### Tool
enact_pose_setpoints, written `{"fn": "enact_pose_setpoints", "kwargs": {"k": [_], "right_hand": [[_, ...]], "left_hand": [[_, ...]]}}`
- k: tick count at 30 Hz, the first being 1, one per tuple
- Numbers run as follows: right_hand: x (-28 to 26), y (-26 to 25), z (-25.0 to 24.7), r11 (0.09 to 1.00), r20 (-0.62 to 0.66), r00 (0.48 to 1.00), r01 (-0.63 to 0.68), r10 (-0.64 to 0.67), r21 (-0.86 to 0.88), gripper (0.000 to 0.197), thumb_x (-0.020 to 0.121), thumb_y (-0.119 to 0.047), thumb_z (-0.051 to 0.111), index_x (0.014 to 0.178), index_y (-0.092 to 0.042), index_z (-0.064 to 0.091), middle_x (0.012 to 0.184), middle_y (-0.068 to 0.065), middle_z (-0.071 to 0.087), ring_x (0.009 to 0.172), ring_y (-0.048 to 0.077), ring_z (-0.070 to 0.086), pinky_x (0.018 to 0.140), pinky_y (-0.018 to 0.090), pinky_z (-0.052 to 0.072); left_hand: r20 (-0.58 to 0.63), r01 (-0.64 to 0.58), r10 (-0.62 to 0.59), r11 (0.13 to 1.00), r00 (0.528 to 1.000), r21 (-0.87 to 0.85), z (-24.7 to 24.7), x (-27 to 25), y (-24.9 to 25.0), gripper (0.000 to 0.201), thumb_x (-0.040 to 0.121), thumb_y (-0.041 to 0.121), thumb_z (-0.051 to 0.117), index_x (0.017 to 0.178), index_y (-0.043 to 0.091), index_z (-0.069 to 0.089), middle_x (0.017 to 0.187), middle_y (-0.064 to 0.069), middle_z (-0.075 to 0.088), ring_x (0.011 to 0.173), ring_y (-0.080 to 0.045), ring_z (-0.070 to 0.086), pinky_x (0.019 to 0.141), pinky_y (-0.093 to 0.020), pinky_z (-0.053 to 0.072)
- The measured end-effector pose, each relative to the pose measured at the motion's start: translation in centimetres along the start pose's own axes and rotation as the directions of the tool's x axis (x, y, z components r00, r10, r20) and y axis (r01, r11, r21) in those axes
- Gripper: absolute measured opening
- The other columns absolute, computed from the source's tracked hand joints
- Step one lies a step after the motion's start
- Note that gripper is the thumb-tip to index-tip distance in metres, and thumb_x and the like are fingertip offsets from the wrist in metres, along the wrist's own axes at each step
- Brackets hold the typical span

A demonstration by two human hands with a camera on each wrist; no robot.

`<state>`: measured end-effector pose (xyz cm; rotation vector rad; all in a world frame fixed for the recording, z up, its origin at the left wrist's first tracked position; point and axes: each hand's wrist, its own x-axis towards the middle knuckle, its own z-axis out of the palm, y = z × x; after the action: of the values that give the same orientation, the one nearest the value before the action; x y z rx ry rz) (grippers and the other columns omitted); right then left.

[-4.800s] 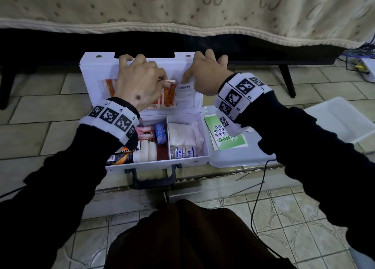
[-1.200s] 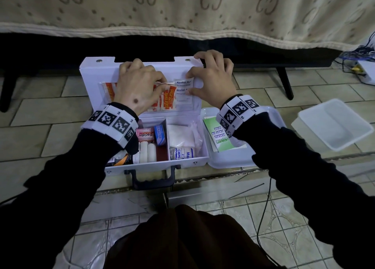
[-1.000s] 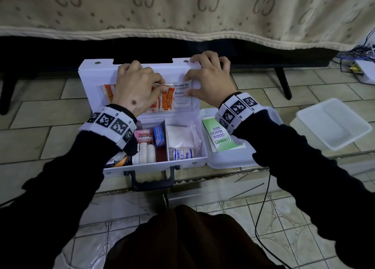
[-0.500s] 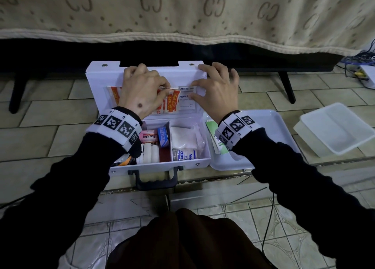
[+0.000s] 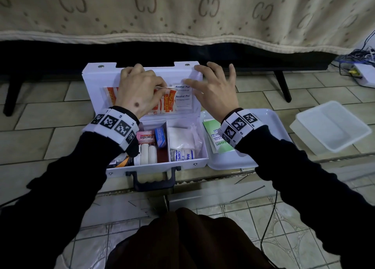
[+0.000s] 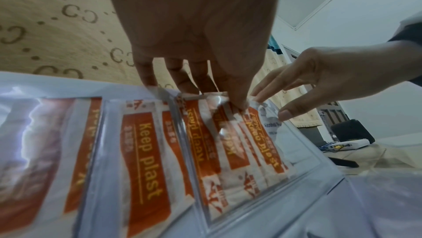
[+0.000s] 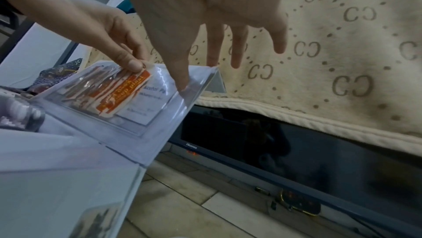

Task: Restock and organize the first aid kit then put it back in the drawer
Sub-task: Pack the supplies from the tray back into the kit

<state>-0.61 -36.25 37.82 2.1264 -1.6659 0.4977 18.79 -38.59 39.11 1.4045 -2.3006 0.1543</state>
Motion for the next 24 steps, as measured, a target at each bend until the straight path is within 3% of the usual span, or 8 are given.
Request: {"fn": "enact_pose_setpoints", "kwargs": {"k": [5,8,9,11,13,17,21,24], "right_hand": [[0.0,0.5,0.7,0.998,-0.088,0.994,0.056,-0.058,-0.029,0.029,0.072,-0.028,0.073,0.1,-0.036,0.07,0.116,0.005,0.065,0.113,0.031,0.059,0.089,0.069,0.035],[-0.1,0.6,0.7,0.956,-0.188,0.975,-0.06,0.117,0.287,0.036,0.082,-0.032,0.063,0.118,-0.026,0.063,0.131,0.009,0.054,0.124,0.031,0.049,0.103,0.052,0.031],[0.1,0.7,0.6,0.852,-0.132,0.949,-0.189,0.286,0.488,0.043,0.085,-0.034,0.061,0.126,-0.021,0.057,0.135,0.01,0.049,0.126,0.028,0.045,0.107,0.041,0.03],[0.9,0.2,-0.2,0.385,0.257,0.808,-0.5,0.53,0.776,0.051,0.089,-0.041,0.056,0.131,-0.013,0.051,0.134,0.008,0.05,0.123,0.021,0.048,0.107,0.03,0.034],[1.6,0.0,-0.3,0.016,0.605,0.669,-0.676,0.431,0.736,0.045,0.089,-0.048,0.053,0.115,-0.013,0.062,0.118,0.005,0.063,0.109,0.02,0.058,0.101,0.039,0.045],[1.9,0.0,0.2,0.136,0.506,0.745,-0.61,0.435,0.781,0.034,0.092,-0.038,0.051,0.086,-0.007,0.064,0.084,0.008,0.06,0.08,0.021,0.055,0.08,0.042,0.047],[1.7,0.4,0.3,0.072,0.535,0.768,-0.592,0.352,0.803,0.028,0.096,-0.032,0.047,0.08,-0.01,0.054,0.085,0.011,0.051,0.079,0.021,0.049,0.072,0.036,0.045],[1.7,0.4,0.0,0.05,0.535,0.785,-0.576,0.313,0.816,0.023,0.097,-0.029,0.045,0.088,-0.01,0.055,0.087,0.012,0.052,0.081,0.021,0.051,0.072,0.032,0.048]], "left_hand": [[0.006,0.004,-0.004,1.0,1.0,-0.001,-0.1,0.1,0.1,0.032,0.091,0.043,0.051,0.104,0.02,0.07,0.102,-0.004,0.067,0.104,-0.028,0.044,0.094,-0.039,0.024],[-0.011,0.004,-0.004,1.0,1.0,-0.005,-0.1,-0.1,0.2,0.032,0.091,0.043,0.051,0.102,0.02,0.07,0.101,-0.004,0.067,0.104,-0.028,0.044,0.094,-0.039,0.024],[-0.017,0.003,-0.003,1.0,1.0,-0.003,-0.1,-0.2,0.1,0.032,0.091,0.043,0.051,0.103,0.02,0.07,0.1,-0.004,0.067,0.103,-0.028,0.045,0.094,-0.039,0.024],[-0.013,0.009,-0.009,1.0,1.0,-0.005,-0.2,-0.3,0.1,0.032,0.091,0.043,0.051,0.104,0.02,0.07,0.101,-0.003,0.067,0.104,-0.027,0.044,0.095,-0.039,0.023],[-0.001,0.008,-0.008,0.999,1.0,-0.034,-0.4,-0.4,0.2,0.032,0.091,0.044,0.052,0.106,0.021,0.068,0.103,-0.001,0.067,0.104,-0.025,0.045,0.096,-0.037,0.023],[-0.115,0.079,-0.121,0.944,0.986,-0.319,-2.0,-1.1,-1.9,0.029,0.09,0.032,0.058,0.115,0.019,0.063,0.117,-0.004,0.062,0.111,-0.024,0.049,0.096,-0.033,0.034],[-0.288,0.448,-0.549,0.823,0.785,-0.348,-4.1,-2.4,-6.8,0.045,0.091,0.032,0.053,0.13,0.01,0.05,0.133,-0.015,0.049,0.124,-0.031,0.043,0.103,-0.033,0.03],[-0.019,0.693,-0.787,0.553,0.616,-0.462,-5.0,-2.6,-8.4,0.049,0.095,0.039,0.045,0.13,0.006,0.047,0.131,-0.015,0.051,0.121,-0.028,0.047,0.099,-0.031,0.033]]}}
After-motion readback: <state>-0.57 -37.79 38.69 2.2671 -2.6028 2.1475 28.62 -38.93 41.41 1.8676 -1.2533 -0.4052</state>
